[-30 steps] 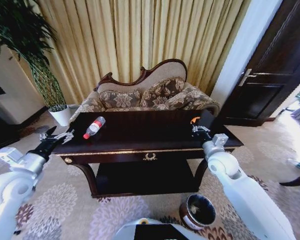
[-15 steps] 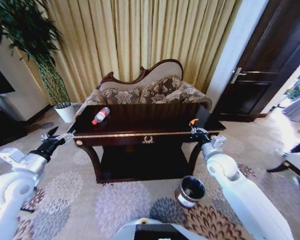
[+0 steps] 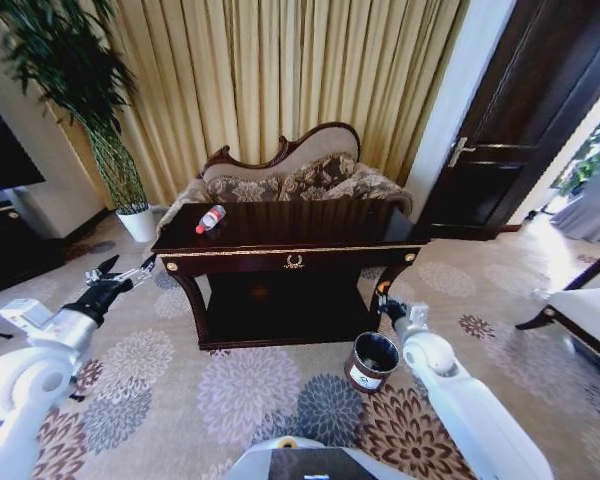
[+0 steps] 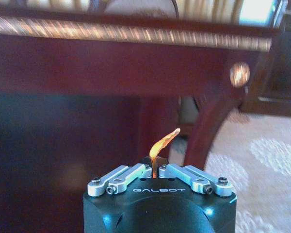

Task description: Move to the front of the table and place the trash on the table into the trash bin.

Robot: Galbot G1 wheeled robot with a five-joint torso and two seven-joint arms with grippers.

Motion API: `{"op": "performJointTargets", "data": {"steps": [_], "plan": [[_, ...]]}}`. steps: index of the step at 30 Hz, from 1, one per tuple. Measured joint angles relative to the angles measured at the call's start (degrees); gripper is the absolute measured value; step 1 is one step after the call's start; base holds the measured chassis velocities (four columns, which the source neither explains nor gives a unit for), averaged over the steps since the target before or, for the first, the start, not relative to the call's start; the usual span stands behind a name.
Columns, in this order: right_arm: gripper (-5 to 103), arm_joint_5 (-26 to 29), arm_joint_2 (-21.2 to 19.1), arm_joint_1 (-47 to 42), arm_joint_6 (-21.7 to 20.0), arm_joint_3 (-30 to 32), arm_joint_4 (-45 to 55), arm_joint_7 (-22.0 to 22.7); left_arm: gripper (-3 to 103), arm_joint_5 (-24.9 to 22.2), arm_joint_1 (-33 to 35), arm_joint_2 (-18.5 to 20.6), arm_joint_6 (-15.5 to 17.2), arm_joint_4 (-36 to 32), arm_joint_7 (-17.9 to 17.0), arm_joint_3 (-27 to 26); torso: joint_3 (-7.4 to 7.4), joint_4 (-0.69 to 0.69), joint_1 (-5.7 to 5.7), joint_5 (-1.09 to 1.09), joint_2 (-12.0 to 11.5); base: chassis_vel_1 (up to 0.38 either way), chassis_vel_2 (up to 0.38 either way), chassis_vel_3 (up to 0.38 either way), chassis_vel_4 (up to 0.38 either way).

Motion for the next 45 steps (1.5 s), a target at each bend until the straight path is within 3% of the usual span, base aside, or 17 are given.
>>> {"op": "performJointTargets", "data": {"steps": [11, 18, 21, 24, 25, 26, 29, 37, 41, 42, 45], "plan": [[2, -12.41, 4.9, 8.58, 3.46, 0.38, -27.8, -4.39, 100, 1.04, 1.04, -1.11, -0.53, -0.62, 0.32, 0.28, -0.05, 0.01, -0.11, -0.01, 0.07, -0.002, 0.001, -0.002, 0.0], [1, -18.25, 6.96, 10.55, 5.83, 0.67, -36.0, -5.0, 100, 1.54, 1.25, -1.37, -0.54, -1.08, 0.28, 0.67, -0.03, 0.01, -0.08, -0.01, 0.04, 0.0, 0.0, 0.0, 0.0], [16, -20.78, 8.12, 11.7, 7.79, 1.04, -39.75, -4.45, 100, 1.72, 1.55, -1.54, -0.54, -1.73, 0.25, 0.93, -0.04, 0.0, -0.1, -0.01, 0.05, 0.0, 0.0, 0.0, 0.0], [21, -21.63, 8.68, 12.5, 9.27, 1.18, -41.47, -3.56, 100, 1.88, 1.87, -1.69, -0.54, -2.21, 0.24, 0.94, -0.04, 0.02, -0.09, 0.0, 0.05, 0.0, 0.0, 0.0, 0.0], [32, -21.67, 8.75, 12.59, 9.41, 1.18, -41.52, -3.37, 100, 1.92, 1.93, -1.81, -0.53, -2.39, 0.24, 0.95, -0.04, 0.02, -0.09, 0.0, 0.05, 0.0, 0.0, 0.0, 0.0], [32, -21.67, 8.75, 12.59, 9.41, 1.18, -41.52, -3.37, 100, 1.92, 1.93, -1.81, -0.53, -2.39, 0.24, 0.95, -0.04, 0.02, -0.09, 0.0, 0.05, 0.0, 0.0, 0.0, 0.0], [49, -21.41, 8.54, 12.23, 9.43, 0.96, -39.63, -3.22, 100, 2.21, 2.34, -2.27, -0.51, -2.88, 0.21, 0.98, -0.04, 0.01, -0.09, -0.01, 0.05, 0.0, 0.0, 0.0, 0.0], [70, -20.59, 8.14, 11.59, 9.44, 0.58, -36.91, -2.51, 100, 2.36, 2.62, -2.71, -0.54, -3.34, 0.24, 0.52, -0.04, 0.01, -0.09, 0.0, 0.05, 0.0, 0.0, 0.0, 0.0], [91, -10.69, 5.59, 7.7, 10.35, 0.57, -20.44, -2.41, 100, 2.11, 2.42, -3.16, -0.73, -3.49, 0.21, -0.3, -0.04, 0.02, -0.09, -0.01, 0.05, 0.0, 0.0, 0.0, 0.0], [91, -10.69, 5.59, 7.7, 10.35, 0.57, -20.44, -2.41, 100, 2.11, 2.42, -3.16, -0.73, -3.49, 0.21, -0.3, -0.04, 0.02, -0.09, -0.01, 0.05, 0.0, 0.0, 0.0, 0.0], [99, -4.25, 3.72, 3.55, 9.8, 1.32, -3.85, -2.03, 100, 2.34, 2.52, -3.94, -0.88, -3.76, 0.19, -0.18, -0.04, 0.02, -0.09, -0.03, 0.05, 0.0, 0.0, 0.0, 0.0]]}}
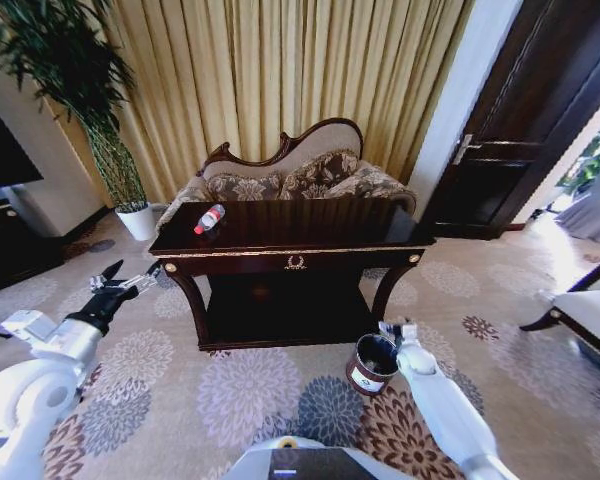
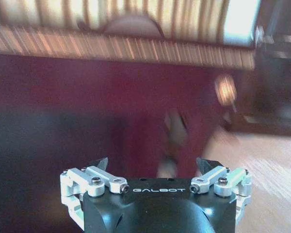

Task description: Move to the front of the table and place the trash on the table into the trash bin.

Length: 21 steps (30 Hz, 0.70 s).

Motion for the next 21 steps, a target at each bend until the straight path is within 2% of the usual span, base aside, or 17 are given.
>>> {"op": "performJointTargets", "data": {"steps": [1, 4, 5, 8, 14, 21], "plan": [[99, 0.0, 0.0, 0.0, 0.0, 0.0, 0.0, 0.0, 100, 0.0, 0.0, 0.0, 0.0, 0.0, 0.0, 0.0, 0.0, 0.0, 0.0, 0.0, 0.0, 0.0, 0.0, 0.0, 0.0], [100, 2.95, -0.71, -2.26, -1.04, 0.25, 11.88, 2.24, 100, 0.12, 0.19, -0.21, -0.03, -0.39, 0.05, 0.14, 0.0, 0.0, 0.0, 0.01, 0.0, 0.0, 0.0, 0.0, 0.0], [100, 2.95, -0.71, -2.26, -1.04, 0.25, 11.88, 2.24, 100, 0.12, 0.19, -0.21, -0.03, -0.39, 0.05, 0.14, 0.0, 0.0, 0.0, 0.01, 0.0, 0.0, 0.0, 0.0, 0.0], [100, 4.92, -1.1, -3.05, -1.23, -0.93, 21.52, 4.25, 100, 0.26, 0.26, -0.2, -0.04, -0.52, 0.08, 0.16, 0.0, 0.0, 0.0, 0.01, 0.0, 0.0, 0.0, 0.0, 0.0], [100, 5.52, -1.27, -3.07, -2.43, -3.23, 28.39, 4.18, 100, 0.97, 0.68, -0.23, -0.17, -1.25, 0.1, 0.04, 0.0, 0.0, 0.0, 0.01, 0.0, 0.0, 0.0, 0.0, 0.0], [100, 4.57, -1.25, -3.2, -3.86, -4.42, 30.64, 3.81, 100, 1.2, 1.05, -0.38, -0.28, -2.0, 0.23, -0.44, 0.0, 0.0, 0.0, 0.02, 0.0, 0.0, 0.0, 0.0, 0.0]]}}
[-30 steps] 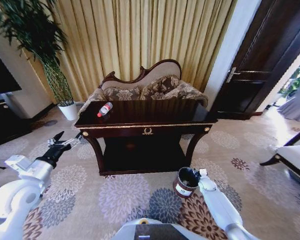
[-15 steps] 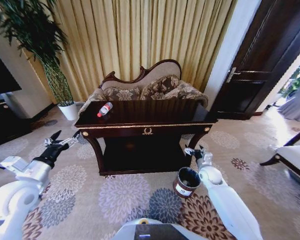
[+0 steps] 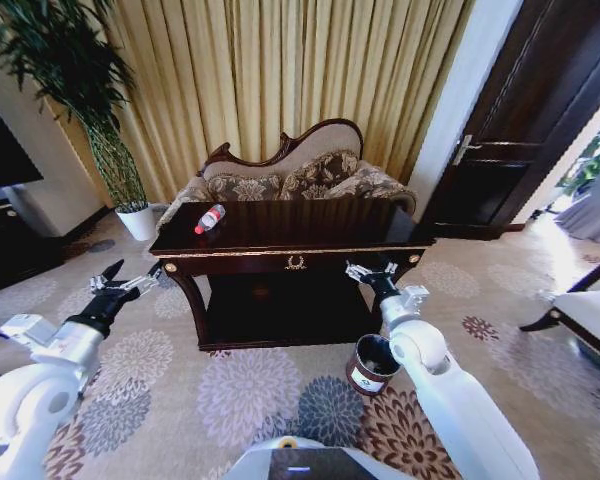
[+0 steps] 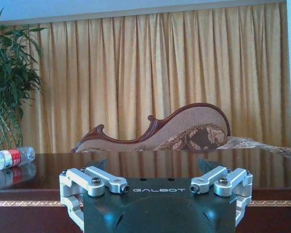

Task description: Move to the front of the table and place the trash on the table into the trash bin.

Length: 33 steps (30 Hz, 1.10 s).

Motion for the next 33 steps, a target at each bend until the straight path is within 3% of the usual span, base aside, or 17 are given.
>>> {"op": "performJointTargets", "data": {"steps": [10, 33], "plan": [[100, -0.62, -0.24, -0.8, 0.51, -0.02, -0.72, -0.87, 100, 0.66, -0.8, 0.17, -0.01, 0.36, -0.09, 1.37, 0.0, -0.01, -0.01, 0.0, 0.01, -0.014, 0.017, 0.026, -0.021], [100, -2.39, -0.13, -0.64, 0.33, -3.64, -1.15, -1.14, 100, 0.75, -1.05, 0.36, -0.24, 1.61, -0.16, 1.32, 0.0, 0.0, 0.0, 0.0, 0.0, -0.133, 0.126, 0.133, -0.136]]}}
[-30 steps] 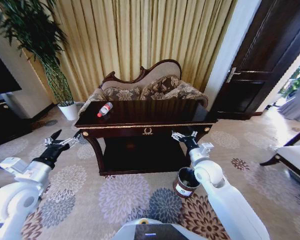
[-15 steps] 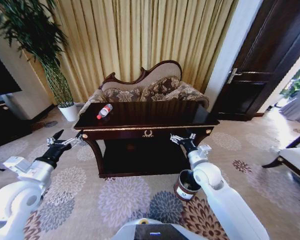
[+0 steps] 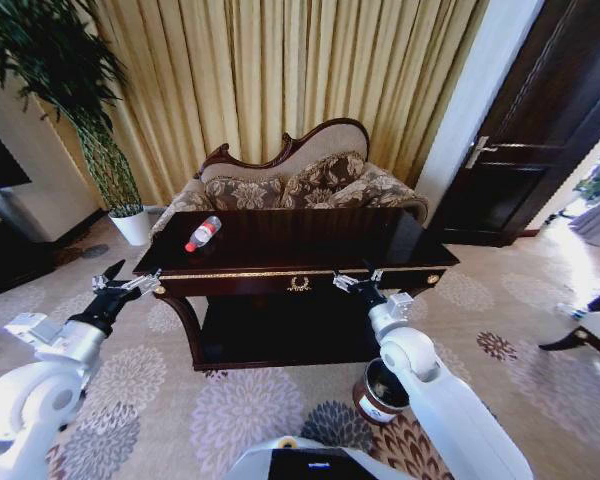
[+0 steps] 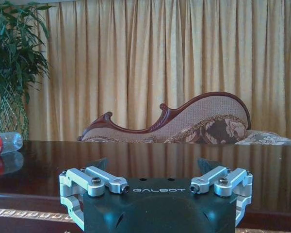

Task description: Move to the front of the table and place the trash on the table into the trash bin.

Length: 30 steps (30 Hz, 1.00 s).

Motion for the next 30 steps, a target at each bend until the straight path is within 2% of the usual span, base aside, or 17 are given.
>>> {"op": "performJointTargets", "data": {"steps": [13, 19, 22, 24, 27, 28, 30], "plan": [[100, -0.95, 0.3, 0.03, -0.28, -1.17, -0.02, 0.18, 100, 0.11, -0.59, 0.05, -0.06, 0.28, -0.13, 0.61, 0.0, 0.0, 0.0, 0.0, 0.0, -0.131, 0.124, 0.137, -0.134], [100, -2.85, 0.44, -0.12, -0.16, -1.27, -0.25, -0.12, 100, 0.1, -1.54, 1.69, 1.42, 0.48, -1.97, 1.86, 0.01, 0.0, 0.02, -0.01, 0.0, -0.101, 0.081, 0.101, -0.09], [100, -3.08, 0.76, -0.59, 0.07, -1.18, -0.35, -0.04, 100, -2.33, -6.02, 5.68, 4.58, 2.38, -4.84, 3.07, 0.01, 0.01, 0.01, -0.01, 0.0, -0.011, 0.008, 0.019, -0.01], [100, -3.11, 0.83, -0.77, 0.14, -1.1, -0.35, 0.04, 100, -3.39, -7.59, 7.0, 5.69, 3.25, -5.58, 3.47, 0.0, 0.0, 0.0, -0.01, 0.0, 0.0, 0.0, 0.0, 0.0], [100, -3.3, 1.08, -1.22, 0.3, -0.76, -0.39, 0.22, 100, -7.07, -13.43, 11.71, 10.23, 7.47, -10.78, 6.62, -0.01, 0.0, -0.01, 0.0, 0.02, 0.0, 0.0, 0.0, 0.0], [100, -3.3, 1.08, -1.22, 0.3, -0.76, -0.39, 0.22, 100, -7.07, -13.43, 11.71, 10.23, 7.47, -10.78, 6.62, -0.01, 0.0, -0.01, 0.0, 0.02, 0.0, 0.0, 0.0, 0.0], [100, -3.39, 1.3, -1.57, 0.36, -0.64, -0.4, 0.41, 100, -9.25, -18.31, 15.81, 11.69, 11.56, -13.8, 10.46, 0.0, -0.01, -0.01, -0.02, 0.01, 0.0, 0.0, 0.0, 0.0]]}}
